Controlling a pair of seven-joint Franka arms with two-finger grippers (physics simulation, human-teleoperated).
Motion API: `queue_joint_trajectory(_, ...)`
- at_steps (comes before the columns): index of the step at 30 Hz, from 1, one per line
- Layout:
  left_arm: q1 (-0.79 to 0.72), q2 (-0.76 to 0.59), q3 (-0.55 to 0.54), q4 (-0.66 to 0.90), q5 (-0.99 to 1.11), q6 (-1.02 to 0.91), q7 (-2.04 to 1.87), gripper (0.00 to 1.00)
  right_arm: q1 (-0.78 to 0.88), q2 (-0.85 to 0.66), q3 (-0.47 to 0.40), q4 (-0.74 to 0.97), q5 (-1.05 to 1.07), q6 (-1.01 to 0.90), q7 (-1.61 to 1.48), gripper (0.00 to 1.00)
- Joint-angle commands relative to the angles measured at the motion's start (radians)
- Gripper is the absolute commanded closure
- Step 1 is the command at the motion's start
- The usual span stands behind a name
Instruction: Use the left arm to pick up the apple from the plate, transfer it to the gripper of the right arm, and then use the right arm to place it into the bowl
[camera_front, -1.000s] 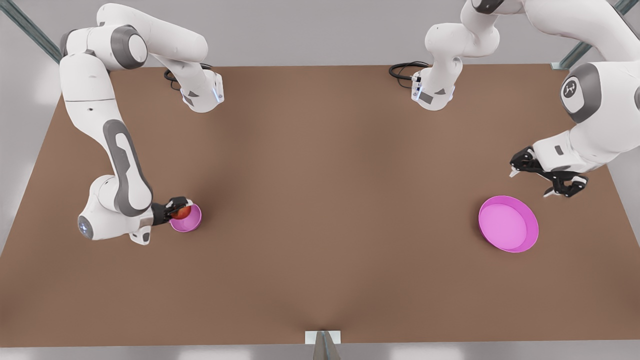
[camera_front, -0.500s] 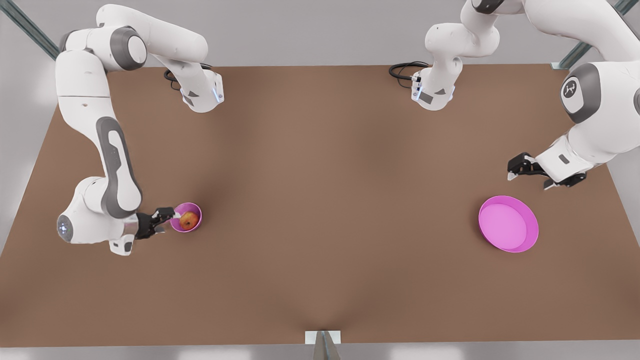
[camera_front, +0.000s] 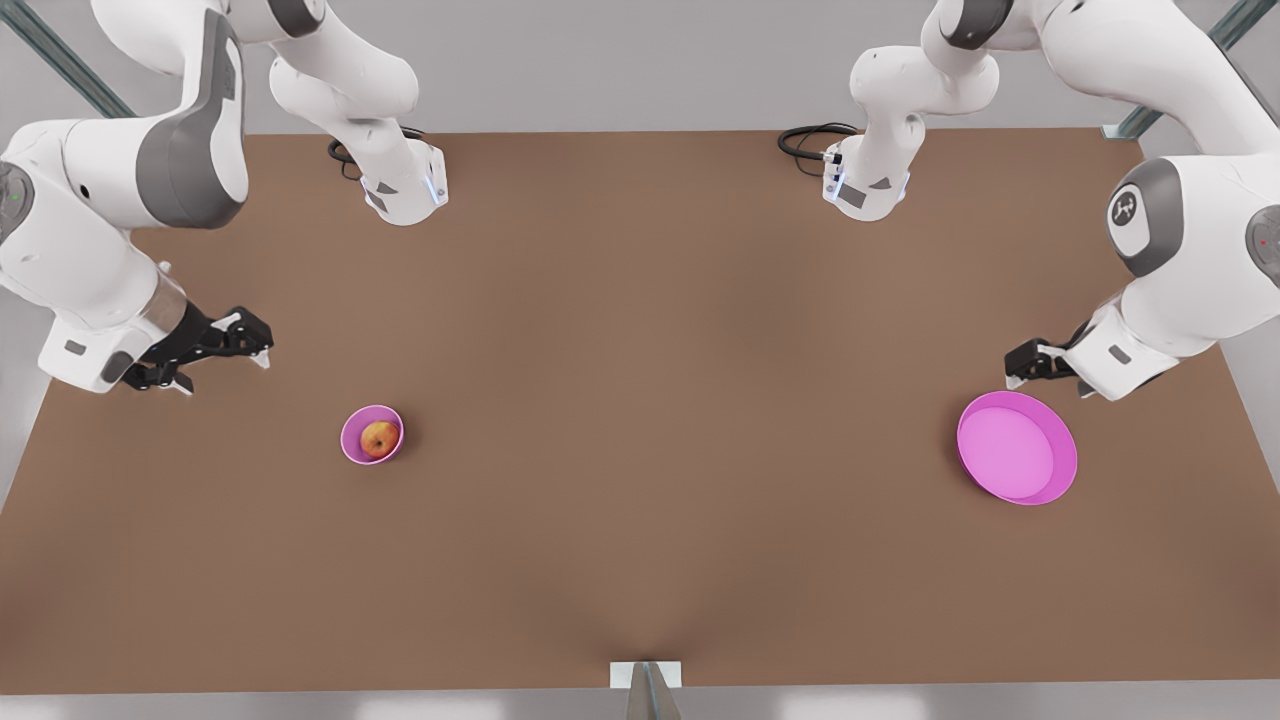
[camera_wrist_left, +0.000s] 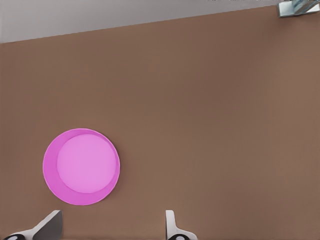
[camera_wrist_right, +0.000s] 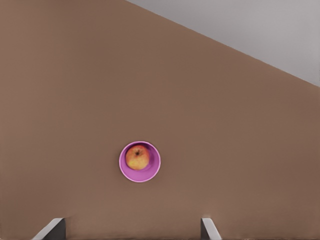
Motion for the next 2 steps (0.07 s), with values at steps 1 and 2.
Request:
queue_joint_trajectory(1,0.000,-0.001,0.000,-0.001,0.001,0.013,-0.116,0.00,0.015,0.000,-0.012,-0.006,-0.003,-0.030,0.475,0.00)
queue_joint_trajectory(2,0.000,-0.001,0.000,-0.001,0.001,0.013,-0.116,0.00,0.015,0.019,-0.010,-0.006,-0.003,-0.019,0.475,0.00)
